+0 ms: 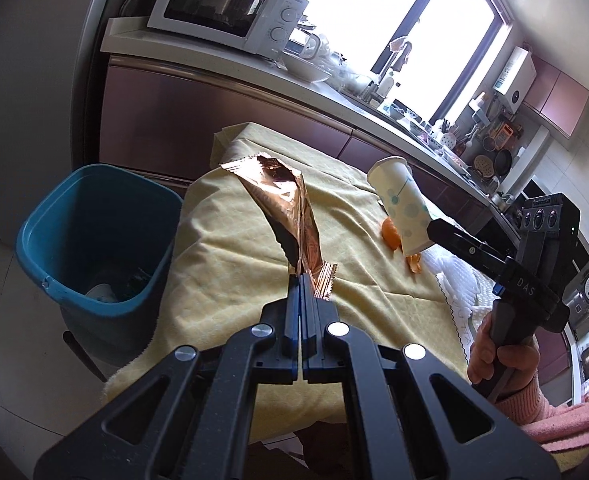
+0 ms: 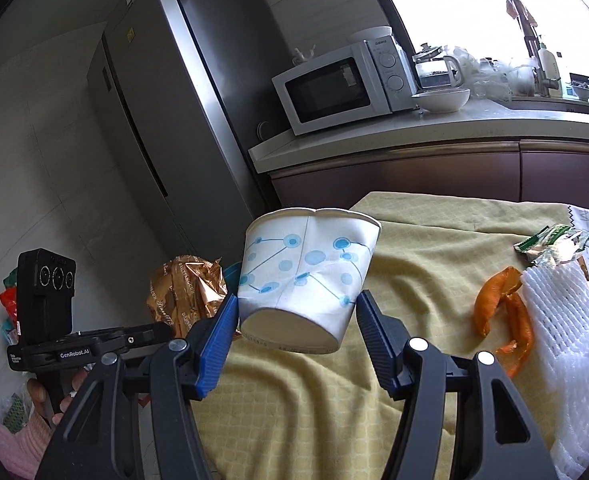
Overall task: Collect trash
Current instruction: 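Carry the wrapper and cup to the teal bin and release both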
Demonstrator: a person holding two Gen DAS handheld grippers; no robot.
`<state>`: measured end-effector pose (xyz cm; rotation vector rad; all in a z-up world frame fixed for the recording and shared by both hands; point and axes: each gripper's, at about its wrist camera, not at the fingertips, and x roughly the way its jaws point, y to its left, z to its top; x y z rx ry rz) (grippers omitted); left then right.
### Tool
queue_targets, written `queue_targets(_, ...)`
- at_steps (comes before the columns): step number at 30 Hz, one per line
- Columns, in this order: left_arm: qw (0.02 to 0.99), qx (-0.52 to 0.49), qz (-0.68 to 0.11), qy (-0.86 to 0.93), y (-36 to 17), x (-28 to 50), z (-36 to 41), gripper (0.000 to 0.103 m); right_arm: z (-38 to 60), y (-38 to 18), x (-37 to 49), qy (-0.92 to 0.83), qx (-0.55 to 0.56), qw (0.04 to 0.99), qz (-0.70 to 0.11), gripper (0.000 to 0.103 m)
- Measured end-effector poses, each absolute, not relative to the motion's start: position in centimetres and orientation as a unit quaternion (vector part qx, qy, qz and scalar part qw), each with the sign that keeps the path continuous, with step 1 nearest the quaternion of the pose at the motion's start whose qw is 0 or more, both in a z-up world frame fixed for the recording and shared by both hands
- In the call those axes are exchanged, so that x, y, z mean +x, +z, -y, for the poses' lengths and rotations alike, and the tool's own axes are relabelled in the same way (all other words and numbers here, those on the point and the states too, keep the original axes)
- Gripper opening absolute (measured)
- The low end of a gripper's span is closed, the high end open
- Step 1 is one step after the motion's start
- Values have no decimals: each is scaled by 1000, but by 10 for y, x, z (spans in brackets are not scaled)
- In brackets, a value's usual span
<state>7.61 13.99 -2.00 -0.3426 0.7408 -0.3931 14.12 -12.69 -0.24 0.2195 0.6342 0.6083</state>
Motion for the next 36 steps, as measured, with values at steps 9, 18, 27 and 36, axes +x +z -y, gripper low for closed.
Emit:
queue_targets(9,909,-174,-350,-145,-16,70,-172,1,87,-6,153,334,86,882,-322,59)
queue_targets(18,918,-183,-339,-94,-13,75,-215,1,38,-1,170,370,48,867,-330,59)
queue_targets(27,915,-191,-353,-49,-27,94,-252,1,-11,-7,196,399,13,846,-354,59)
queue_targets(36,904,-196,-379,-26,-51,119,-270,1,-56,-27,227,399,-18,828,-394,59)
